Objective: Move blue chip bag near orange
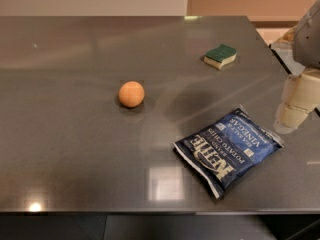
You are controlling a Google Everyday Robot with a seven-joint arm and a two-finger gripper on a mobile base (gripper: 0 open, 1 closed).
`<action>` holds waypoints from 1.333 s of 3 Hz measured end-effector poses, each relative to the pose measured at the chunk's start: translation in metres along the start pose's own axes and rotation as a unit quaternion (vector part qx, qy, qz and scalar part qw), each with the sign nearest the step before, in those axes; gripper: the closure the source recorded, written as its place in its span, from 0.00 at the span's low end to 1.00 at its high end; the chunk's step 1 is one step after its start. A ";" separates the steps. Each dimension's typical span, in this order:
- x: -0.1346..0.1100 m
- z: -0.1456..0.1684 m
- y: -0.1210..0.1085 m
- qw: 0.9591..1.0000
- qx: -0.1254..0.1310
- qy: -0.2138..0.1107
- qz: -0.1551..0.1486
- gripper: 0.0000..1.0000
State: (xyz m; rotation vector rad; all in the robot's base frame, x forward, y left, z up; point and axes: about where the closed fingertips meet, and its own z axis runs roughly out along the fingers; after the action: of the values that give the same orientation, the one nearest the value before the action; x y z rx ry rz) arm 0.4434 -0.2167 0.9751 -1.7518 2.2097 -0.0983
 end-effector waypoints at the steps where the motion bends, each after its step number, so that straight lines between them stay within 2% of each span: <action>1: 0.004 0.014 -0.007 1.000 -0.017 0.002 -0.022 0.00; 2: 0.011 0.043 -0.014 0.997 -0.048 -0.001 -0.057 0.00; 3: 0.023 0.074 -0.015 0.993 -0.083 0.000 -0.089 0.00; 4: 0.031 0.098 -0.004 0.986 -0.117 -0.002 -0.119 0.00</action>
Offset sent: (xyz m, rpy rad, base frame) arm 0.0349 -0.0190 -0.0753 -0.0227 0.1549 0.2428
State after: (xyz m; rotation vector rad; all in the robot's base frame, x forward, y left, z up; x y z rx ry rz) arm 0.4691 -0.2338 0.8773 -2.1352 2.0686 0.1167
